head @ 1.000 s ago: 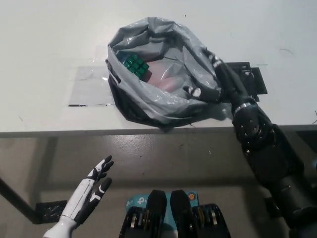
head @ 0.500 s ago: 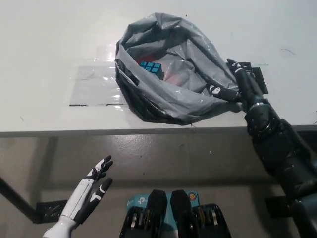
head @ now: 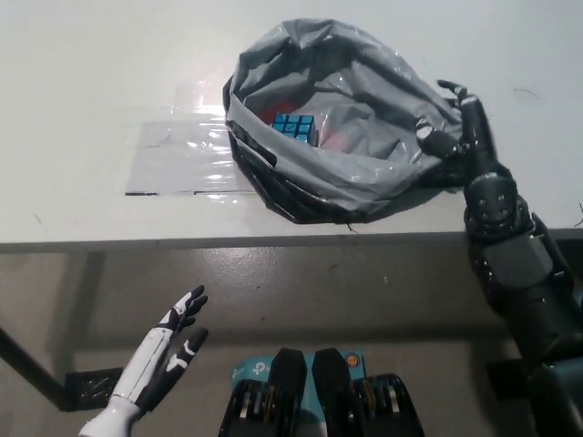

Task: Use the right hand to pick up a rubix's cube and place it into a plastic bag and lift the bag

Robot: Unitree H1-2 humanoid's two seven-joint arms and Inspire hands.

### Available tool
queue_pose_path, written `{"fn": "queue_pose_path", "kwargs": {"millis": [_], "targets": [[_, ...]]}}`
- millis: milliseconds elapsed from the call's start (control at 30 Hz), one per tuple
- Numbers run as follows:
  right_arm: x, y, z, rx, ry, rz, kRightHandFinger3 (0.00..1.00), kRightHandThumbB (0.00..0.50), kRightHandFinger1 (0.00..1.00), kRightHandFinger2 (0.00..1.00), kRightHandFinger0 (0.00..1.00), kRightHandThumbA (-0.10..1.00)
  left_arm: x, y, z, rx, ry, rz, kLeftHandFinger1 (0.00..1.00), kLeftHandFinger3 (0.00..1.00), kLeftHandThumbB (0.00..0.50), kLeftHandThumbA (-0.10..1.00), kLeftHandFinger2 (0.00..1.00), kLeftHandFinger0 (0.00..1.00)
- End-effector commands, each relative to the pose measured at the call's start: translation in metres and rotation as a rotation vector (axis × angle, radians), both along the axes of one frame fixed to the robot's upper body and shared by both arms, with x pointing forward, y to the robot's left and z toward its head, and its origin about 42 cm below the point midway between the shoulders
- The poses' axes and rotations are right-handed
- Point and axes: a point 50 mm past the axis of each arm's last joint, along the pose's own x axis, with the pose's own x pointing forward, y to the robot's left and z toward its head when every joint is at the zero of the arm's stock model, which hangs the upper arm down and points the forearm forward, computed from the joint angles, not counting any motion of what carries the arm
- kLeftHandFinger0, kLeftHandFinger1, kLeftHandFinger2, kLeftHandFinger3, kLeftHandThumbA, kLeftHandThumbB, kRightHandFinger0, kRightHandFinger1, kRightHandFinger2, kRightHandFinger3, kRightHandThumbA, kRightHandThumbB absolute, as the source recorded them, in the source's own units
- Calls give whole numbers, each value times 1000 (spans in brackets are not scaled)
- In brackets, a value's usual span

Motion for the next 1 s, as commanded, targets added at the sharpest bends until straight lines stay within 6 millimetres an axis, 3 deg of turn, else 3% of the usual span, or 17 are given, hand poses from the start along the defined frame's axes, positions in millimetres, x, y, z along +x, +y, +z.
{"fn": "queue_pose_path", "kwargs": {"millis": [0, 133, 167, 333, 367, 400, 467, 500, 567, 633, 700, 767, 867, 900, 933, 967], "targets": [[1, 24, 119, 430, -157, 197, 402, 255, 137, 465, 0, -93, 10, 0, 15, -7, -58, -17, 1000, 1000, 251, 958, 1000, 988], [-8, 31, 135, 469, -173, 229, 312, 229, 237, 591, 0, -100, 10, 1, 14, -6, -62, -19, 1000, 1000, 228, 949, 1000, 964], [-10, 33, 140, 463, -181, 241, 218, 224, 274, 622, 0, -100, 10, 1, 15, -8, -63, -21, 1000, 1000, 227, 944, 1000, 945], [-17, 42, 156, 477, -172, 255, 287, 242, 369, 717, 13, -100, 10, 2, 16, 0, -64, -25, 1000, 1000, 223, 965, 1000, 902], [-18, 44, 159, 488, -169, 260, 429, 246, 353, 703, 3, -100, 10, 2, 17, 1, -64, -27, 1000, 1000, 212, 960, 1000, 898], [-17, 48, 168, 504, -168, 279, 444, 233, 324, 665, 0, -100, 12, 2, 18, 2, -69, -27, 1000, 1000, 200, 951, 1000, 895], [-17, 52, 177, 527, -155, 296, 408, 232, 324, 658, 0, -100, 12, 2, 19, 2, -70, -25, 999, 1000, 189, 943, 1000, 892], [-16, 56, 183, 560, -147, 306, 277, 234, 277, 632, 0, -100, 13, 3, 19, -1, -67, -26, 993, 1000, 190, 936, 1000, 891], [-15, 62, 195, 609, -138, 326, 227, 231, 259, 632, 0, -100, 13, 3, 19, -5, -66, -28, 989, 1000, 176, 940, 1000, 885], [-15, 73, 217, 635, -144, 358, 349, 231, 258, 641, 0, -100, 12, 2, 19, -13, -66, -28, 981, 1000, 155, 931, 1000, 873], [-16, 87, 243, 658, -163, 384, 302, 219, 278, 656, 0, -100, 12, 2, 18, -22, -63, -27, 971, 1000, 132, 913, 1000, 866], [-16, 96, 263, 678, -170, 393, 464, 228, 267, 687, 0, -100, 12, 2, 18, -31, -62, -27, 954, 1000, 128, 897, 1000, 856], [-15, 108, 290, 683, -180, 410, 424, 219, 273, 707, 0, -100, 14, -1, 19, -41, -68, -25, 934, 1000, 116, 898, 1000, 843], [-15, 114, 305, 686, -186, 417, 381, 212, 261, 701, 0, -100, 14, -1, 19, -43, -70, -25, 913, 1000, 112, 905, 1000, 823], [-16, 123, 329, 698, -198, 431, 401, 205, 238, 691, 0, -100, 15, -1, 19, -42, -71, -26, 899, 1000, 107, 906, 1000, 808], [-16, 125, 336, 705, -203, 436, 406, 202, 234, 704, 0, -100, 15, -1, 20, -41, -70, -26, 895, 1000, 107, 906, 1000, 804]]}}
